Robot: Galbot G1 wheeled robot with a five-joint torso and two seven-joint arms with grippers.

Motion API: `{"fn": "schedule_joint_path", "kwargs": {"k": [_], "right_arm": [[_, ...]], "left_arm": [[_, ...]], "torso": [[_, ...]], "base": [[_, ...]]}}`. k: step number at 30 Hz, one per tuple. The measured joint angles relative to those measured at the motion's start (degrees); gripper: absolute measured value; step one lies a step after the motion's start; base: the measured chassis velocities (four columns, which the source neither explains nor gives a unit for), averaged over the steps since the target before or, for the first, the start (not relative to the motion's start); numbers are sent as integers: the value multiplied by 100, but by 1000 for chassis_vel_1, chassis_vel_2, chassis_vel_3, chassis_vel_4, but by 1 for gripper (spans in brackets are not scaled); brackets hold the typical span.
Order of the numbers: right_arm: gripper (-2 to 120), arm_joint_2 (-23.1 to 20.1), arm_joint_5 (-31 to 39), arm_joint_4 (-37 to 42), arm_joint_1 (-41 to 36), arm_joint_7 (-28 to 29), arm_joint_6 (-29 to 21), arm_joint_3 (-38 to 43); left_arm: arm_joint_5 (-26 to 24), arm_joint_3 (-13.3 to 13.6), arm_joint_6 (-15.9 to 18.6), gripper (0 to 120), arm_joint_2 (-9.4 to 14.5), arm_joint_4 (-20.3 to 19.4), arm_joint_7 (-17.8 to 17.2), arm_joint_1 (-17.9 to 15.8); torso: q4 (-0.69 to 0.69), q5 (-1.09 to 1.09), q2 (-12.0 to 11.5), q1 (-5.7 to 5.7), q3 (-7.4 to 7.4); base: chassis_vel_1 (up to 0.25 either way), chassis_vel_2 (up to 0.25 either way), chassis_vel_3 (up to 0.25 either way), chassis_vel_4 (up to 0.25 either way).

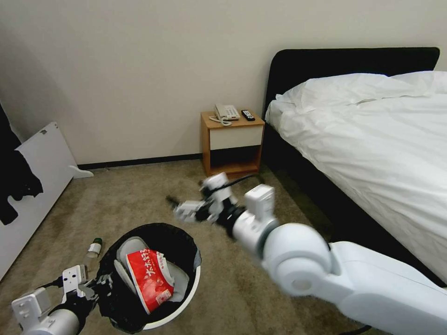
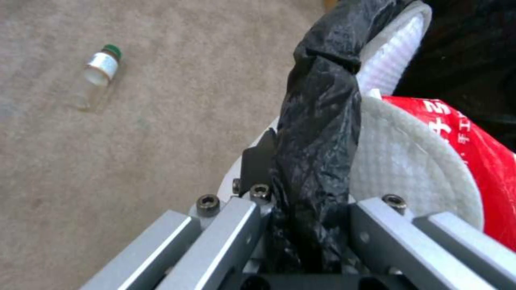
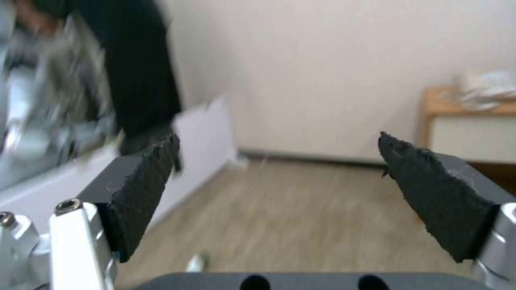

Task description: Pick up the trash bin, then pick up the garbage from the floor and place it into the trash bin.

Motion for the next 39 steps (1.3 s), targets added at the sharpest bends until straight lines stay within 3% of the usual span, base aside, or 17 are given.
{"fn": "schedule_joint_path", "kwargs": {"k": [1, 3, 6, 8, 18, 20, 23, 29, 39], "right_arm": [[95, 0, 0, 0, 0, 0, 0, 0], [95, -108, -224, 3, -559, -180, 345, 815], [95, -126, -304, -8, -749, -230, 505, 1086], [95, -156, -862, -218, -1339, -400, 1184, 2124], [95, -449, -1633, -271, -2255, -706, 1549, 3687], [95, -409, -2086, -173, -3187, -878, 1740, 4599], [95, -200, -2353, -172, -3644, -971, 1872, 5038], [95, 121, -2578, -194, -3843, -1023, 1906, 5187], [95, 226, -2797, -97, -4088, -1092, 1936, 5226]], "left_arm": [[0, 0, 0, 2, 0, 0, 0, 0], [79, -48, 0, 2, -34, -19, 11, 40], [115, -69, 0, 2, -59, -32, 27, 67], [538, -134, -80, 2, -235, -44, 178, 176], [886, -141, -166, 2, -433, -42, 312, 269], [878, -168, -143, 2, -503, -50, 176, 382], [833, -212, -117, 2, -507, -66, 141, 481], [794, -244, -107, 2, -584, -119, 124, 561], [819, -197, -110, 2, -727, -201, 135, 539]], "torso": [[0, 0, 0, 0, 0], [-1, 1, 0, 0, 0], [-2, 3, 0, 0, 0], [0, 2, 0, 0, 0], [-2, 1, 0, 0, 0], [-1, 2, 0, 0, 0], [-1, 1, 0, 0, 0], [0, 0, 0, 0, 0], [0, 0, 0, 0, 0]], "base": [[0, 0, 0, 0], [0, 0, 0, 0], [0, 0, 0, 0], [0, 0, 0, 0], [0, 0, 0, 0], [0, 0, 0, 0], [0, 0, 0, 0], [0, 0, 0, 0], [20, 20, 30, 26]]}}
